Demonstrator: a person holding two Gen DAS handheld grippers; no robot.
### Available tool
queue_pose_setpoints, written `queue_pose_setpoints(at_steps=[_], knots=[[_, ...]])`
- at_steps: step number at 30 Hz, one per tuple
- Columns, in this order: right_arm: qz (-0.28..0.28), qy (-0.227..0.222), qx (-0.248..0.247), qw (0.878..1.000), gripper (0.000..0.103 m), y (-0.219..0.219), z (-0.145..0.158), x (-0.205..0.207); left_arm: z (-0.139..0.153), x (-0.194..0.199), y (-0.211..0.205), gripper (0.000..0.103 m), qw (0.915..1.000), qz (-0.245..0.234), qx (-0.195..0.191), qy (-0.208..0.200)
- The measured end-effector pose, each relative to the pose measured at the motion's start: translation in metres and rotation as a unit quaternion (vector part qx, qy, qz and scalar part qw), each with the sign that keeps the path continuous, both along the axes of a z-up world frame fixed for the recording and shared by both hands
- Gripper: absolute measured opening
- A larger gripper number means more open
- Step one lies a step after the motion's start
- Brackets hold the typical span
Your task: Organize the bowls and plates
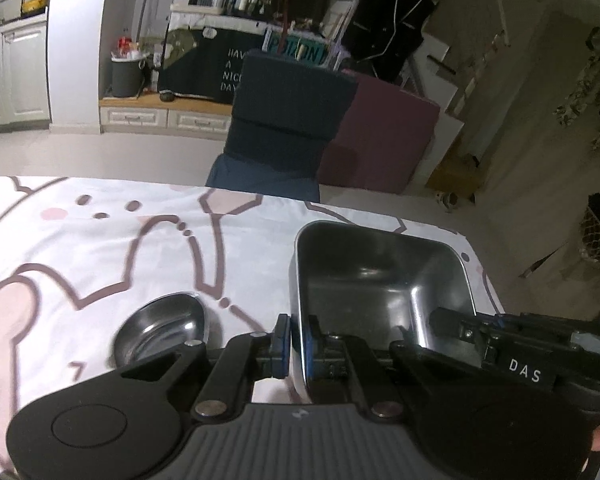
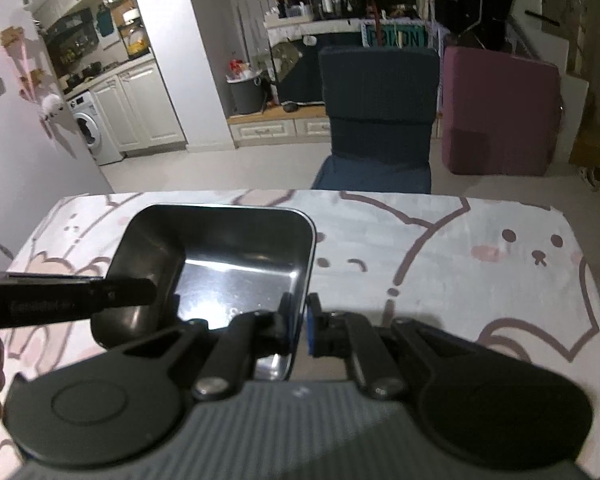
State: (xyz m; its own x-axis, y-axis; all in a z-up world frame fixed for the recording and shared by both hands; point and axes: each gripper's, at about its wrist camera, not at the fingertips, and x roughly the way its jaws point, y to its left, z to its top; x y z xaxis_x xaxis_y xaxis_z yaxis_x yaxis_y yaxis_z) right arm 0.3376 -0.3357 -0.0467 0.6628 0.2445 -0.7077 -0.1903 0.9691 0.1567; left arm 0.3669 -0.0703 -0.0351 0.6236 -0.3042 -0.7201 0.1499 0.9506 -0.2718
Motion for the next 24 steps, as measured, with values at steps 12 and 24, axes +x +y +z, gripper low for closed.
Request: queue_pose_setpoints(at_steps=[12,24], knots=[[0.048,-0.021,0.010,0.999,0.008,0.074,0.019,-0.075,0.025,-0.097,0.087,0.007,0.9991,0.037,0.006,-0.018],[0.114,-0.004,0.016,0.993,0.010,0.169,0.007,-0.127,0.020,-0.165,0.174,0.007,0.9968,0.078,0.014,-0.009]])
